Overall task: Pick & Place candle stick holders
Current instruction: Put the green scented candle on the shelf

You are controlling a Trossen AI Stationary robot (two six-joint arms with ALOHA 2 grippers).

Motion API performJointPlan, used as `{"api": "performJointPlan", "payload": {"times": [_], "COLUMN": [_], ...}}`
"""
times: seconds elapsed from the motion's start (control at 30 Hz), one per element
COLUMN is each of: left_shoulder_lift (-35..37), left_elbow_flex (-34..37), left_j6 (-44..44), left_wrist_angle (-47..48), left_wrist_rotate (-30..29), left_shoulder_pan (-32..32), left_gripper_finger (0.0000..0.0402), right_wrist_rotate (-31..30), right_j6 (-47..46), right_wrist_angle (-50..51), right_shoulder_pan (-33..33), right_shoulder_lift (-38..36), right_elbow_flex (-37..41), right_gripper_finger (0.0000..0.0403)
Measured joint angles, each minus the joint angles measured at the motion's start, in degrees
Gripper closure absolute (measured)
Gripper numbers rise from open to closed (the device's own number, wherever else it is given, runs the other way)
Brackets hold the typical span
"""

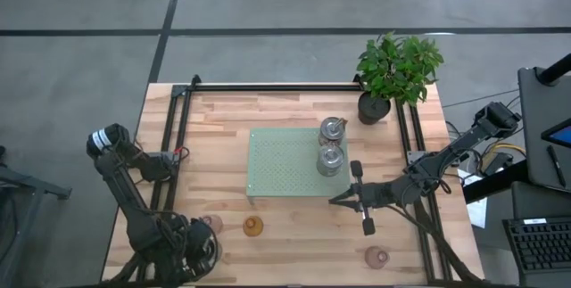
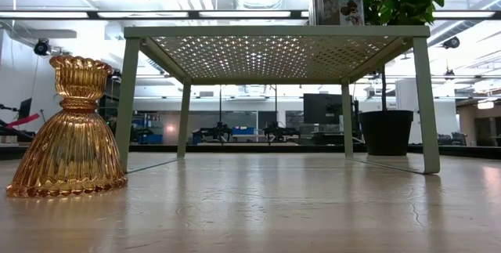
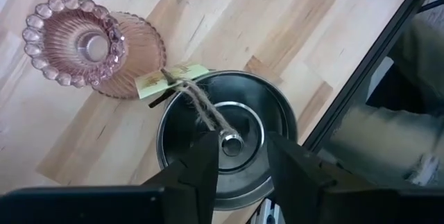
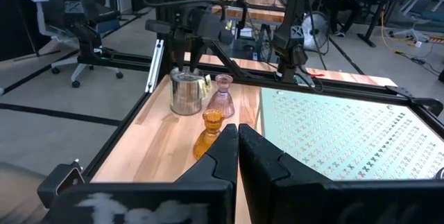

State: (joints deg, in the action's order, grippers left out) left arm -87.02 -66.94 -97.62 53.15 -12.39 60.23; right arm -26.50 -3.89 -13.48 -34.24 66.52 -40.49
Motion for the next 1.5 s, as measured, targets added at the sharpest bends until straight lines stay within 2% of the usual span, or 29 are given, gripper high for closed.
{"api": "performJointPlan", "payload": {"times": [0.7, 0.87, 1.17, 1.5], "left_shoulder_lift": [-2.93, -2.93, -2.93, -2.97], "left_elbow_flex": [0.57, 0.61, 0.63, -0.57], "left_j6": [1.77, 1.75, 4.33, 6.09], "left_wrist_angle": [-1.7, -0.96, -0.83, -0.11], "left_wrist_rotate": [0.11, 0.35, 0.57, 0.92], "left_shoulder_pan": [-0.76, -0.81, -0.83, -0.94], "left_gripper_finger": [0.0281, 0.0306, 0.038, 0.0384], "right_wrist_rotate": [0.0, 0.0, 0.0, 0.0], "right_j6": [-0.23, -0.21, -0.2, -0.19], "right_wrist_angle": [-0.03, -0.01, -0.01, 0.01], "right_shoulder_pan": [-0.02, -0.02, -0.01, -0.01], "right_shoulder_lift": [0.0, 0.0, 0.0, 0.0], "right_elbow_flex": [0.0, 0.0, 0.0, 0.01], "right_gripper_finger": [0.0394, 0.0394, 0.0394, 0.0394]}}
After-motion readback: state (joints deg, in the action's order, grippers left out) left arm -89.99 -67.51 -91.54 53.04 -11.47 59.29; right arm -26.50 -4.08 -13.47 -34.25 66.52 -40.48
